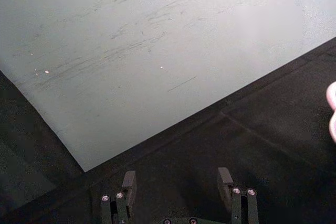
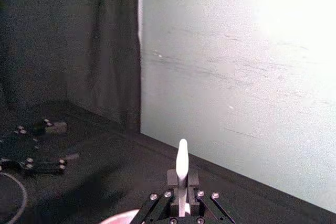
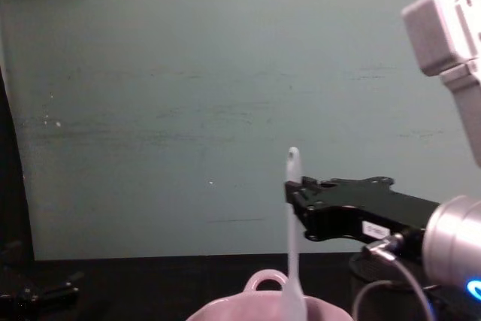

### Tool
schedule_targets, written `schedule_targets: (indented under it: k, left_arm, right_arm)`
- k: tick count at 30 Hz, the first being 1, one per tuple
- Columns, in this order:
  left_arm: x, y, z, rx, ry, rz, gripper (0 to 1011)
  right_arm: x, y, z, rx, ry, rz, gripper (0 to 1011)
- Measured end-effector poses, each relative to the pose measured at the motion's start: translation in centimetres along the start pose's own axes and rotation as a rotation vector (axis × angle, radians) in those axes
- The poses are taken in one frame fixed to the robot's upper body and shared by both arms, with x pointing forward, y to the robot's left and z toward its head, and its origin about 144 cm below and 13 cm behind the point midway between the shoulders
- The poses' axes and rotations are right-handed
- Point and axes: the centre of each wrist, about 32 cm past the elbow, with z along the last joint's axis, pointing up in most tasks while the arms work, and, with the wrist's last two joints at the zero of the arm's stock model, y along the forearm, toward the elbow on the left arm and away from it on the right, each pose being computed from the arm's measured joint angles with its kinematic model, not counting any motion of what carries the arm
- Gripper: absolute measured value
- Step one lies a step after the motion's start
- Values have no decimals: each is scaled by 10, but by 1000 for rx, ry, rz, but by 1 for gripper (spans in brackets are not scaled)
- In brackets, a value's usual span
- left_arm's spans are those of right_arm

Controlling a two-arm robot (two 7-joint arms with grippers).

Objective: Use the one hand to pick up the spoon and stir the clear water in the bowl.

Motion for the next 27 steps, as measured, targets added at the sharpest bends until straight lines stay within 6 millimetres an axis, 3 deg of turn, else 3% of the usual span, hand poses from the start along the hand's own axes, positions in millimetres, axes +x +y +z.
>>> schedule_targets:
  k: [8,16,27]
  left_arm:
    - [0,0,0,0,0,0,1011]
    - [0,0,0,0,0,0,1011]
    - [0,0,0,0,0,0,1011]
  right_arm:
    - [7,-21,8,-25,-9,18,109]
    - [1,-38,19,-27,59,117,109]
    - [-22,-32,22,-18,128,218,109]
